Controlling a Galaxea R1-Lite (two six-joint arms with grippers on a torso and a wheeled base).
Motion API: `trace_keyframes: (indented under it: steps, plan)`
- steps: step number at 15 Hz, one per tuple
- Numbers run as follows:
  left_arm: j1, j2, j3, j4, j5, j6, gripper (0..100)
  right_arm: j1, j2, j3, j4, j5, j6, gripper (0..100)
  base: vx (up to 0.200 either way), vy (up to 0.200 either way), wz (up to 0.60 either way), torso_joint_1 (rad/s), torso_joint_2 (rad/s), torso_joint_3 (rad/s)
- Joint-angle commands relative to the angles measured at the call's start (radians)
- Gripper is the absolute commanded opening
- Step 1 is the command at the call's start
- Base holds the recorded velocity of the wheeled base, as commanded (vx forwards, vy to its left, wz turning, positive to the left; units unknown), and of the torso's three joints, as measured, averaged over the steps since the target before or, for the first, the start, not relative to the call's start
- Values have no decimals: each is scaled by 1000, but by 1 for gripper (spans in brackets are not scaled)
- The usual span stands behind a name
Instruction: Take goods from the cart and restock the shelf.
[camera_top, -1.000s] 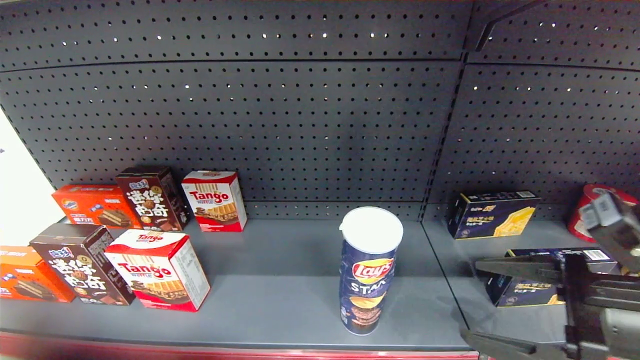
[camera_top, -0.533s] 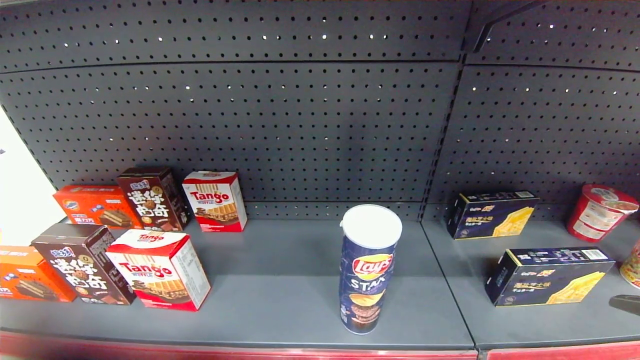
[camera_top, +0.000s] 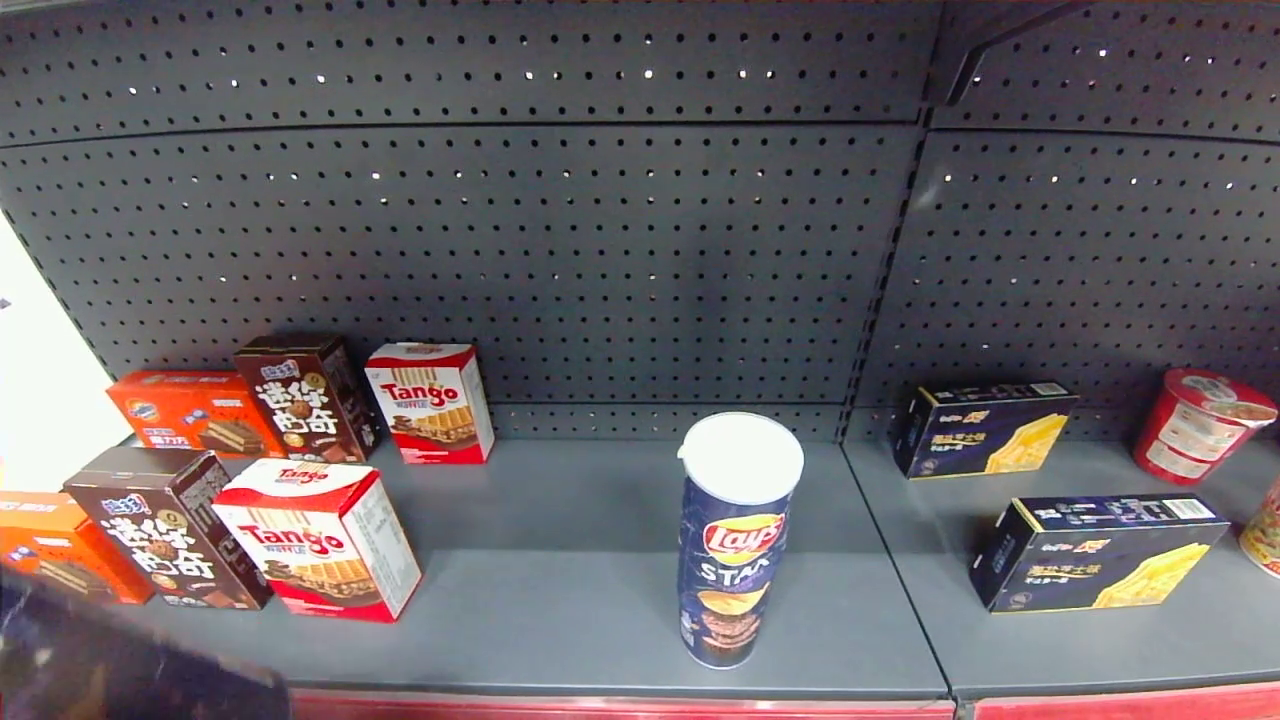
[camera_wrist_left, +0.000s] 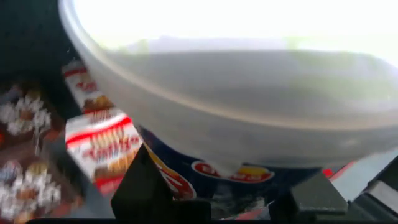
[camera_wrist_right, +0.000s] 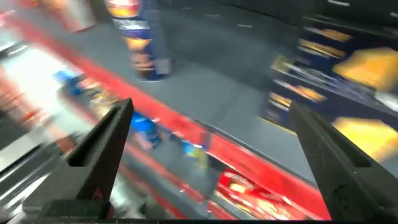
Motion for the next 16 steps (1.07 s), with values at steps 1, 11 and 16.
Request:
trace_keyframes:
  steps: [1, 11, 16]
  plan:
    - [-125, 288, -87, -126, -7, 1, 0, -123, -103, 60, 1, -3, 3, 100, 0, 0, 0, 0, 0, 0]
    - [-297, 732, -242, -248, 16, 166, 0, -193, -92, 81, -1, -8, 9, 100, 0, 0, 0, 0, 0, 0]
    - [-335, 919, -326, -265, 5, 166, 0, -215, -116, 83, -1, -6, 9, 100, 0, 0, 0, 0, 0, 0]
